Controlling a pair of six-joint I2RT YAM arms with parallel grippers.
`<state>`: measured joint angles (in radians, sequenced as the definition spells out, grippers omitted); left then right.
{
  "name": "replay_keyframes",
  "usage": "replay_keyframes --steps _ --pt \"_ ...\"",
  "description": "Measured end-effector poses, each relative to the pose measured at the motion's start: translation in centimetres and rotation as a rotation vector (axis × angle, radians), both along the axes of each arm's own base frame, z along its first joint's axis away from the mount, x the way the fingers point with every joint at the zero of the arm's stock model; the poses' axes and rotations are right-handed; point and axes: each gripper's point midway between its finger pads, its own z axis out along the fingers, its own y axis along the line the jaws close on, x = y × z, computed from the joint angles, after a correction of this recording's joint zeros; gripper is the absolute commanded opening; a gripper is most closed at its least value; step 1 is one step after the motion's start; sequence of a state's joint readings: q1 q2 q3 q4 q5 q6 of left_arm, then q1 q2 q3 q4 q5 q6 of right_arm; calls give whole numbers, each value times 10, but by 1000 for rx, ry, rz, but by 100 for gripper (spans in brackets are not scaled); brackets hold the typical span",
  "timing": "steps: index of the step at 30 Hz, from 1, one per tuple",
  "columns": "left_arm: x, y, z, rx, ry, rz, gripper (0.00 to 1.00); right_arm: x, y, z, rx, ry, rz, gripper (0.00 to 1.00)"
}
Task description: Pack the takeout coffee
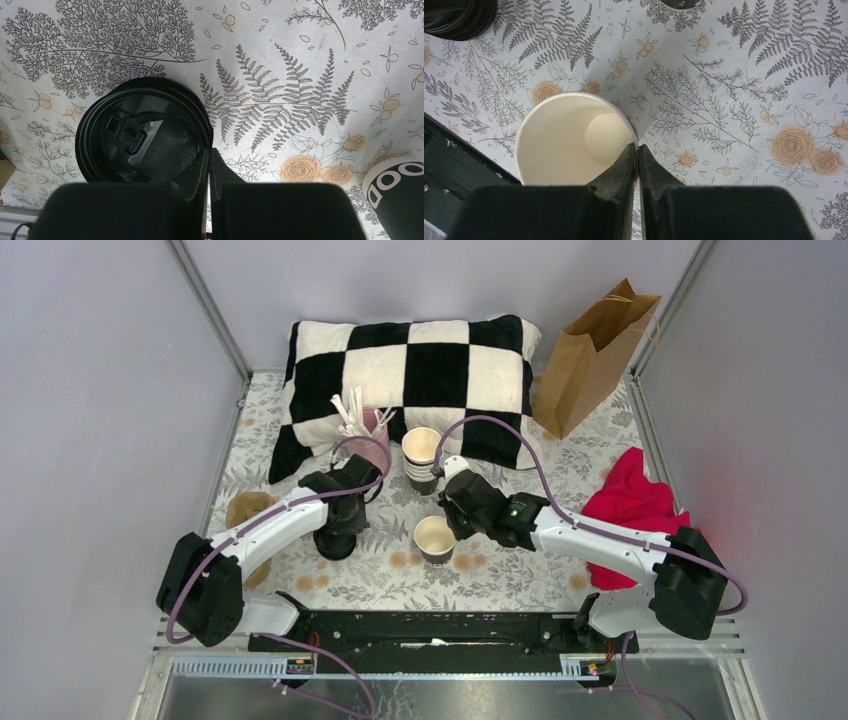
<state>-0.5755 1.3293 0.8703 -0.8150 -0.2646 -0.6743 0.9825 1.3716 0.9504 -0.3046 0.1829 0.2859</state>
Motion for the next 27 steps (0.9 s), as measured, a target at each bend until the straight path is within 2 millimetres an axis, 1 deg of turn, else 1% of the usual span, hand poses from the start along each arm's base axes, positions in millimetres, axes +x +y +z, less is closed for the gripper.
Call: replay_keyframes --steps 3,6,8,10,11,14,19,21,23,25,27 --pt "0 0 0 5 -2 -3 0 0 0 0 0 0 -1 13" --pt "-1 0 0 9 -2 -4 0 0 0 0 1 1 -1 18" --pt "-1 1 1 15 -3 -5 0 0 0 0 1 1 -1 24" --pt "-2 3 3 24 -3 -4 0 0 0 0 2 1 -2 32" --pt "-2 3 6 26 -6 -4 0 0 0 0 2 2 -2 34" --pt "1 2 19 15 -28 -4 0 0 0 0 2 3 -4 45" --pt "9 -4 51 -33 -99 -4 0 -1 -1 2 -5 7 -4 63" --pt "11 -5 65 -57 -135 -4 0 0 0 5 -3 3 -6 65" --pt "11 -5 75 -69 -156 -3 0 2 0 8 -1 -7 -8 65" --pt "10 -4 76 -67 -159 -2 0 3 0 12 5 -15 -10 65" --pt "10 -2 72 -50 -145 -1 0 4 0 15 10 -23 -11 66"
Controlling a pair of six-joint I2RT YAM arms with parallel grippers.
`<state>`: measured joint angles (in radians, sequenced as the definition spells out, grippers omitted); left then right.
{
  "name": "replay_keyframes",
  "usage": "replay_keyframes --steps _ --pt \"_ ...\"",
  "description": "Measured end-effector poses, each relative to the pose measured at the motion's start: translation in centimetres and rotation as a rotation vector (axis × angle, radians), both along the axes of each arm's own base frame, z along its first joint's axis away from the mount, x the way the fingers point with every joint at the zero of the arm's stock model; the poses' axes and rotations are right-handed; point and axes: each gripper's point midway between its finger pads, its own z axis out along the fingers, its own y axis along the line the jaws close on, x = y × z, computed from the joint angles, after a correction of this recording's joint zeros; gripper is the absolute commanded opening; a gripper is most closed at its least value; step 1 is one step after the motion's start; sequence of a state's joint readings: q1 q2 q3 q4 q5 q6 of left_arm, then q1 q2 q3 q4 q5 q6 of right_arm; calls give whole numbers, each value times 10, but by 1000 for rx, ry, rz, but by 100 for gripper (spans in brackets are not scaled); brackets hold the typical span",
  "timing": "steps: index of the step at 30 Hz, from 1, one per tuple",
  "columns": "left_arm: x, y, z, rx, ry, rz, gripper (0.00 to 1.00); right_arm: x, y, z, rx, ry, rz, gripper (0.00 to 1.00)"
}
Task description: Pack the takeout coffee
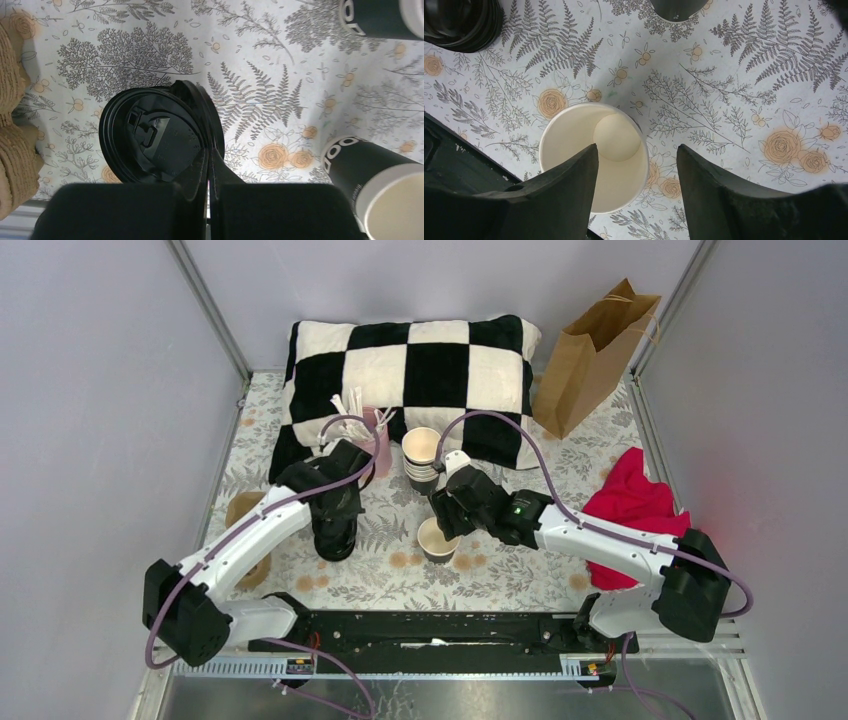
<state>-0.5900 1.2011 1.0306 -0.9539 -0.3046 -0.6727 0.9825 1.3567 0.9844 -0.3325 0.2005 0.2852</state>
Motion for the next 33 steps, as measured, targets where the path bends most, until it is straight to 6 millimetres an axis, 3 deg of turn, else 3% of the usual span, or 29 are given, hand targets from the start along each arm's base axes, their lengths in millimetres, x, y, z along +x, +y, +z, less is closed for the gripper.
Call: replay_keyframes --steps 9,20,22,27,33 --pt "-5 14 -33 132 108 8 0 0 0 1 2 0 -1 66" --pt "-10 17 -36 151 137 7 0 -1 0 1 3 3 0 66" --pt "-11 14 -33 131 130 1 0 -1 0 1 3 3 0 71" --pt "-12 1 -1 11 64 -26 0 -2 -2 0 0 8 -3 89" --pt "-5 -34 92 -274 -161 -109 0 -5 -1 17 29 6 6 100"
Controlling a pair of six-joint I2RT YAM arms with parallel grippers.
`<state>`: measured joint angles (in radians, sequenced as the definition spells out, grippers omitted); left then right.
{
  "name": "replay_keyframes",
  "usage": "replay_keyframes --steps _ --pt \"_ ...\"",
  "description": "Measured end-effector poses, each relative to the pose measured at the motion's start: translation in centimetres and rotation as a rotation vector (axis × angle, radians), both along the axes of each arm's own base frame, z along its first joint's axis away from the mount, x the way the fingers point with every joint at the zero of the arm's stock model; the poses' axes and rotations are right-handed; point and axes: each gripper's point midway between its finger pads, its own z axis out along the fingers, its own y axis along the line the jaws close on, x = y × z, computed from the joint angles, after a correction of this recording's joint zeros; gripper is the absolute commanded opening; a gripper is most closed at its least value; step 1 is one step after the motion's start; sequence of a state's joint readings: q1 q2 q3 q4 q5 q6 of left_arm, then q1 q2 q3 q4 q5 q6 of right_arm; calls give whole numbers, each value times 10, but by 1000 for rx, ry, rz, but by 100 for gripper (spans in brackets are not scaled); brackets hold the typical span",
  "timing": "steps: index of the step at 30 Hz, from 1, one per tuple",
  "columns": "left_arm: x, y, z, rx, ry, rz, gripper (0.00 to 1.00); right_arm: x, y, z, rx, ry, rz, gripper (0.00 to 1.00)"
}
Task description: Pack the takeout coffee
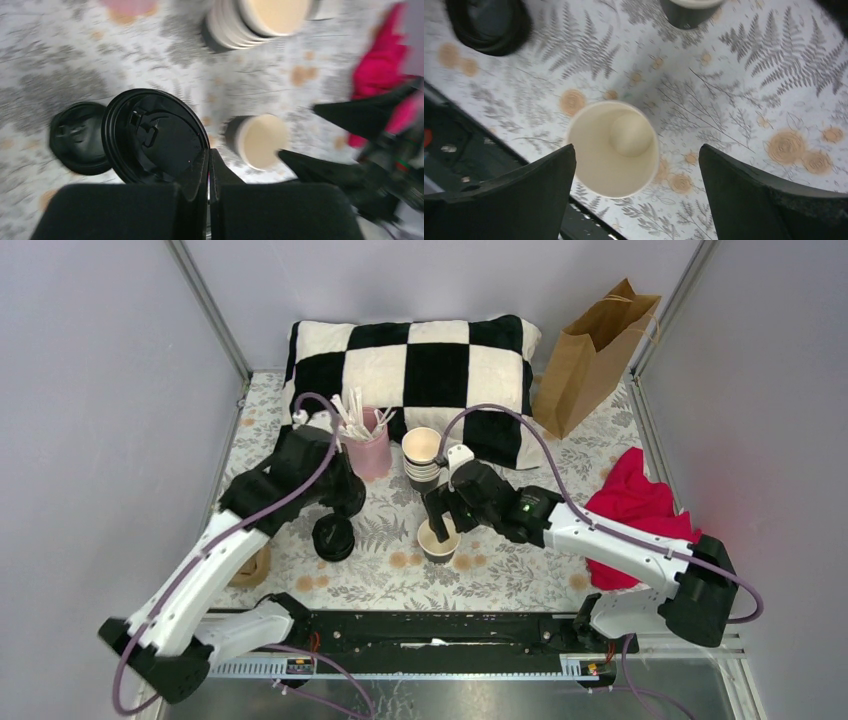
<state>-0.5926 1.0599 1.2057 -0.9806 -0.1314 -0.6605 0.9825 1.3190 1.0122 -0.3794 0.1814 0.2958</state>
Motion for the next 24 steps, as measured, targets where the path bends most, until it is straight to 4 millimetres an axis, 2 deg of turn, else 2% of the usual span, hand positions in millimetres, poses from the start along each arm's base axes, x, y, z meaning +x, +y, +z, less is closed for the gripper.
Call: replay_keyframes --steps 2,3,4,5,7,11,14,17,20,24 --pt "-7 -13 31 -131 -88 -56 0 -2 10 18 55 0 24 100" --pt "-10 -19 45 -193 -131 -84 0 -6 21 38 130 0 57 100" --pt "-14 -27 64 -273 -192 -119 0 -7 22 42 144 -3 63 100" --pt "-18 -32 80 -339 -244 -150 0 -10 28 56 198 -5 86 100" --pt "-30 -44 113 -484 -354 -228 0 -22 37 87 321 -17 138 100" --pt "-54 -60 160 -709 -522 -374 0 -41 41 156 557 -78 208 100" --pt "-66 -69 175 -826 -580 -456 0 -52 43 202 718 -115 249 100" --pt "-72 -78 177 -912 -591 -514 0 -57 45 227 819 -127 265 100" --pt "-76 -83 175 -980 -583 -542 0 -59 50 238 873 -109 270 100" --pt "-80 -87 179 -1041 -582 -570 0 -59 60 240 910 -68 271 100"
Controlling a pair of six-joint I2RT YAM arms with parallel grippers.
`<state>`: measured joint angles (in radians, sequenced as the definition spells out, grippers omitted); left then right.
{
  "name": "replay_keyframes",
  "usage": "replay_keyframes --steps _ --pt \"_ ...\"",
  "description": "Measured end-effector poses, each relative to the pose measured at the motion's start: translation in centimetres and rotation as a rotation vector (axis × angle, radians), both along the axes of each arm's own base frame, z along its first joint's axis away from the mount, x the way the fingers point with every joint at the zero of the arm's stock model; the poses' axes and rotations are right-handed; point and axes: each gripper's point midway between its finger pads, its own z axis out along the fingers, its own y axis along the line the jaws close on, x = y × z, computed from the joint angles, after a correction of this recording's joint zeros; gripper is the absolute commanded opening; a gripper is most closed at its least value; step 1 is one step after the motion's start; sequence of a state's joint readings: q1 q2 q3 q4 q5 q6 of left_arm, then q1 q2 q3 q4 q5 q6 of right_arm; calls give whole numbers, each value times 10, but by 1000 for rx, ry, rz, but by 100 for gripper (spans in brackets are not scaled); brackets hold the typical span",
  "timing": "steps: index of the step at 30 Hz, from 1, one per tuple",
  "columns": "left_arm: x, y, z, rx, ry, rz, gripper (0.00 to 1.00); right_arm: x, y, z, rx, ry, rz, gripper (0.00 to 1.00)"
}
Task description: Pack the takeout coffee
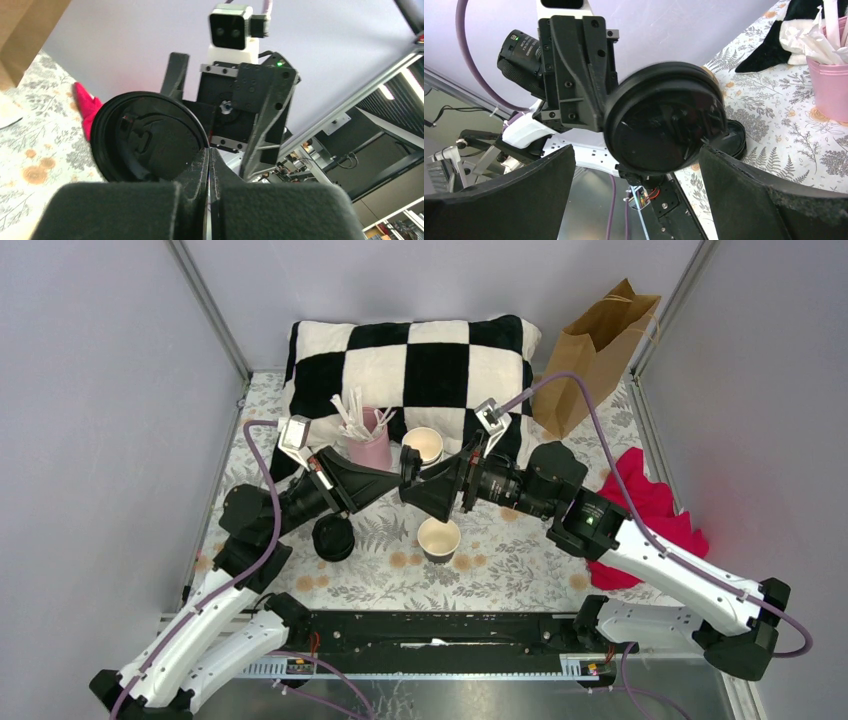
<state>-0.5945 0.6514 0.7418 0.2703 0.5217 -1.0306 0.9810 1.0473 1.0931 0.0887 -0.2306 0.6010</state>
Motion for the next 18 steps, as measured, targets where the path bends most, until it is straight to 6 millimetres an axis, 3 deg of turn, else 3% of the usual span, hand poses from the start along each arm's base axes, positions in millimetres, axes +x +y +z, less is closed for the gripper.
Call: replay_keyframes --steps 7,18 --pt "-10 3 19 -62 -49 -34 0 4 -6 4 24 17 -44 100" --pt "-14 3 20 -76 -55 -52 0 6 -8 10 45 9 -61 100"
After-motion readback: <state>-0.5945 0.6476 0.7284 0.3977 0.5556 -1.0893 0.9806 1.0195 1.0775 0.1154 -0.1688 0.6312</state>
